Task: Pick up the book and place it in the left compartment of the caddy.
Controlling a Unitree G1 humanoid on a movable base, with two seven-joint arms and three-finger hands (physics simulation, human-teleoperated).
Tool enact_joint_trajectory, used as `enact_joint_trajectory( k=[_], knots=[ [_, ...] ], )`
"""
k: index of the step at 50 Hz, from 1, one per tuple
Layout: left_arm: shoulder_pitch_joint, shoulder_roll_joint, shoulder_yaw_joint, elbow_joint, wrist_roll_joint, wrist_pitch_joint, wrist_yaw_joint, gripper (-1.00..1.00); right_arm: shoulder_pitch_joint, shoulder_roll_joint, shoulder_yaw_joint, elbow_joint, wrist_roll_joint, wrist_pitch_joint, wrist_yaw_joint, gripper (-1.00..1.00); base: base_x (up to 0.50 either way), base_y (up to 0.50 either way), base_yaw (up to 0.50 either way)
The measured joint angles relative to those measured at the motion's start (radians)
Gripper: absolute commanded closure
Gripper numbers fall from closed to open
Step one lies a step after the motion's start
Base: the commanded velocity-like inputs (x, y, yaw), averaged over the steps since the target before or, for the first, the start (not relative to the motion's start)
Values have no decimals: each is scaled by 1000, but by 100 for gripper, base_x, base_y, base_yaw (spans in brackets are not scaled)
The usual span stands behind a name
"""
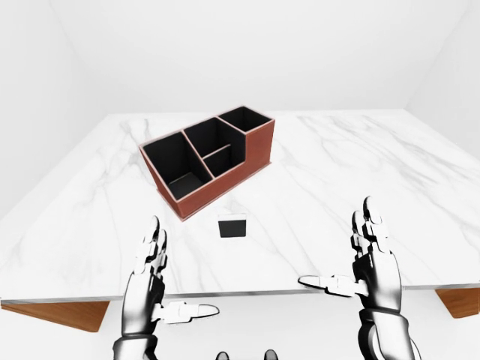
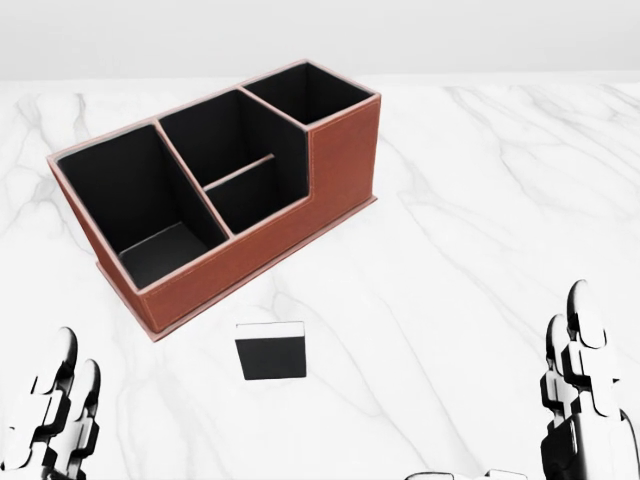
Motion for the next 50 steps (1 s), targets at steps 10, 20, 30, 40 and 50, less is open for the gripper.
enact_joint_trajectory(
  k=[10, 20, 30, 40, 50],
  knots=[
    [1, -4, 5, -1, -1, 0, -5, -100, 0, -1, 1, 1, -1, -3, -2, -100, 50, 15, 0],
    [0, -2, -5, 0, 11, 0, 0, -100, -2, -1, 1, 2, -2, -3, -3, -100, 50, 15, 0],
    [-8, 7, -21, 4, 26, 0, 15, -100, -2, 0, 0, 2, -1, -6, -1, -100, 50, 15, 0],
    [-6, 16, -30, 8, 34, 0, 27, -100, -4, -1, -2, 5, 0, -7, 1, -100, 50, 16, 0],
    [-2, 21, -39, 10, 44, 0, 36, -100, -4, -1, -3, 10, 3, -22, 5, -100, 49, 15, 0]
  ],
)
